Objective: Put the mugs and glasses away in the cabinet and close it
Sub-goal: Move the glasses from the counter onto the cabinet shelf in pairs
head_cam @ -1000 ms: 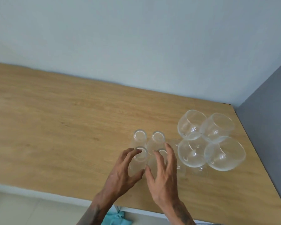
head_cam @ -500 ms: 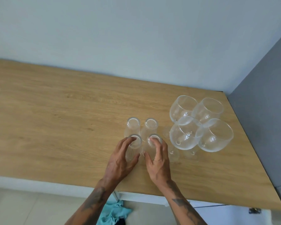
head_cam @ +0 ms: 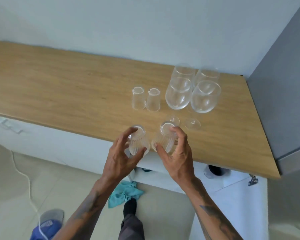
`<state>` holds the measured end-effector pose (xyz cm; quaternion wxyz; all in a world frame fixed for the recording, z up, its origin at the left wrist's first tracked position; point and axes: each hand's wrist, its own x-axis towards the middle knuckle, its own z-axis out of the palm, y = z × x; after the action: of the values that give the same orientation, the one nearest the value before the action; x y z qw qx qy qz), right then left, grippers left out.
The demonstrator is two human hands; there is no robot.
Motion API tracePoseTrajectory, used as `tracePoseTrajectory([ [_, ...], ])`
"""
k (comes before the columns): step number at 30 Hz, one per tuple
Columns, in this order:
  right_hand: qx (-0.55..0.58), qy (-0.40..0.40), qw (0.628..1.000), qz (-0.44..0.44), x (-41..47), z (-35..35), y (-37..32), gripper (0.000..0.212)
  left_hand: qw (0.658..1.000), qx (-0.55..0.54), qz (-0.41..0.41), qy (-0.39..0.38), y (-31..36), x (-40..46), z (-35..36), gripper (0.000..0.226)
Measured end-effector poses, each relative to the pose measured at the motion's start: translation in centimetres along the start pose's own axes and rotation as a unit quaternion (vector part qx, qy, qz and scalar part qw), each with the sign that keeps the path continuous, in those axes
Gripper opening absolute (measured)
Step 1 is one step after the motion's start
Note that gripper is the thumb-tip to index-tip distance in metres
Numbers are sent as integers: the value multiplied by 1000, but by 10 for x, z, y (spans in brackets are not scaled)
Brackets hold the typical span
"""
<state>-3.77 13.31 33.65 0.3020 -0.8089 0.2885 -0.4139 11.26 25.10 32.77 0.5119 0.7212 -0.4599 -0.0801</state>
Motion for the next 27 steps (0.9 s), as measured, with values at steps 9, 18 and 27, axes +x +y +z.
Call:
tracePoseTrajectory([
  [9, 26, -117, 989, 92, -122, 16, 60, 68, 994, 2, -113, 1, -62, -112, 41, 68],
  [18, -47, -118, 986, 109, -130, 111, 226, 65, 991, 60, -81, -83, -219, -93, 141, 65],
  [27, -86, -50, 991, 95, -36, 192, 339, 63, 994, 94, -32, -37, -308, 15, 227, 67],
])
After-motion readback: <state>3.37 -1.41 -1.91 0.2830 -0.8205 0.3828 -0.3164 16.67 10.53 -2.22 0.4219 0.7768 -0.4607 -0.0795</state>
